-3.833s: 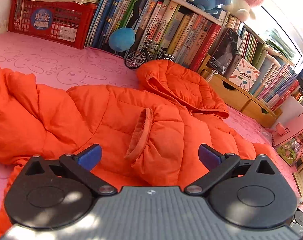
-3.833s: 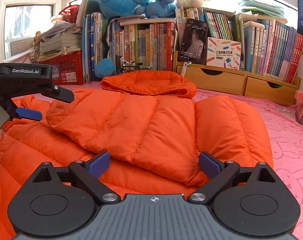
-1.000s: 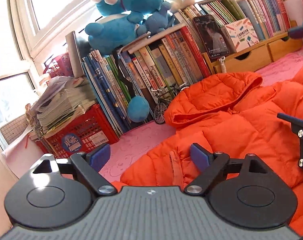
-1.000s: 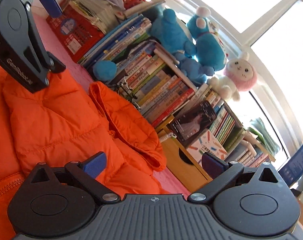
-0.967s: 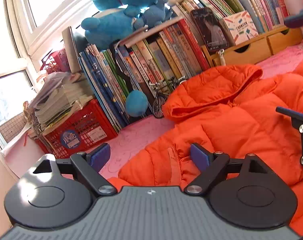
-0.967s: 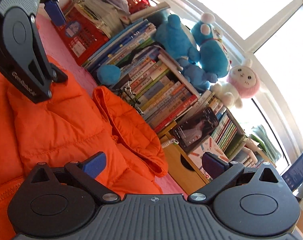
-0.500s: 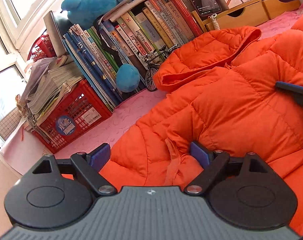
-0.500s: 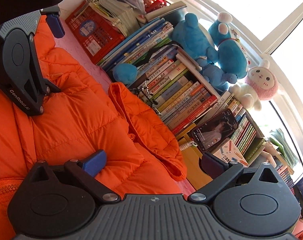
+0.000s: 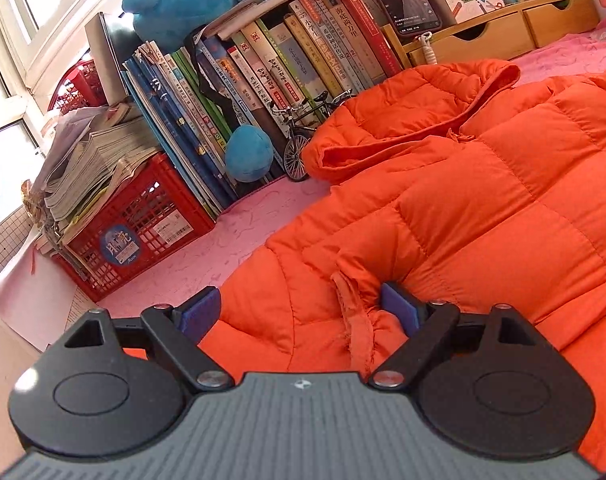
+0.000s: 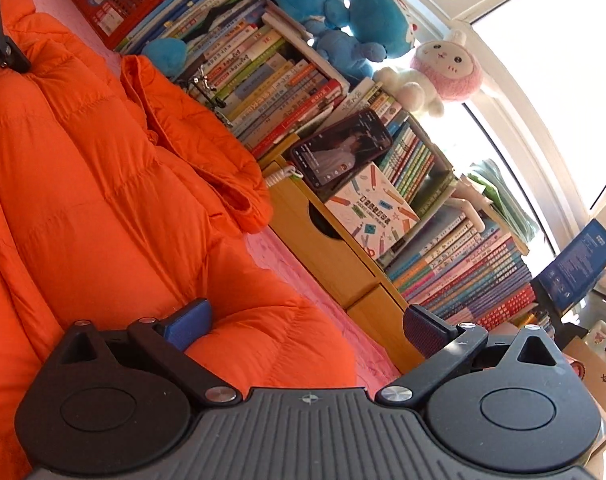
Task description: Fold clothes
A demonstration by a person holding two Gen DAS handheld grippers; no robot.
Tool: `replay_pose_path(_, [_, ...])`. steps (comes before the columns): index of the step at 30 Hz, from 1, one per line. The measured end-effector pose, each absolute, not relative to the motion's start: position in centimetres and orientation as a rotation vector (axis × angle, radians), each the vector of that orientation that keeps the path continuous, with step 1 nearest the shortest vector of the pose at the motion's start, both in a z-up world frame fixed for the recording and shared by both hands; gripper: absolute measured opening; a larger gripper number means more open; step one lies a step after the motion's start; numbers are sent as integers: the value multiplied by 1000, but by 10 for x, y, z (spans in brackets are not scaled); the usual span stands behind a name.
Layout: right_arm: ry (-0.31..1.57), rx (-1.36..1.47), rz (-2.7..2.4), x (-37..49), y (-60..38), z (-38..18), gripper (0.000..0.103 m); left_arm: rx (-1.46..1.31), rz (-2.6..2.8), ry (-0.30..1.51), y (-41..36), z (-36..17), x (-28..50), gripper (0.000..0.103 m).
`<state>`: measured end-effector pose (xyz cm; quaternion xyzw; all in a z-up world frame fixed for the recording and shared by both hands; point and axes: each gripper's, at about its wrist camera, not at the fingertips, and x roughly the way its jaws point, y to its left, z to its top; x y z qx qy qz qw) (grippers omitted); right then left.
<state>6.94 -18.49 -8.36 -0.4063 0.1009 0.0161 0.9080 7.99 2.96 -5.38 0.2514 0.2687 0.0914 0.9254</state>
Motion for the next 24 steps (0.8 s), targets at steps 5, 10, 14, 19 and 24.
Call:
replay_pose_path(5, [264,-819,-42,73,-216,-81,102,511,182,551,30,-53,79,89])
replay_pose_path(10, [334,-783,-127,77,-248,-80,102,507,177,551,31,-53,79,89])
replay_pose_path(14, [390,-748,-196,76,-264,-73,102,506,177,551,31,-52,80,89])
replay_pose_path(19, [244,-752,-167,61,-237,-47,103,502,176,552,32,-52,79,89])
replay_pose_path(24, [83,-790,37,55,-156,-34,103,498,174,553,32,-51,80,89])
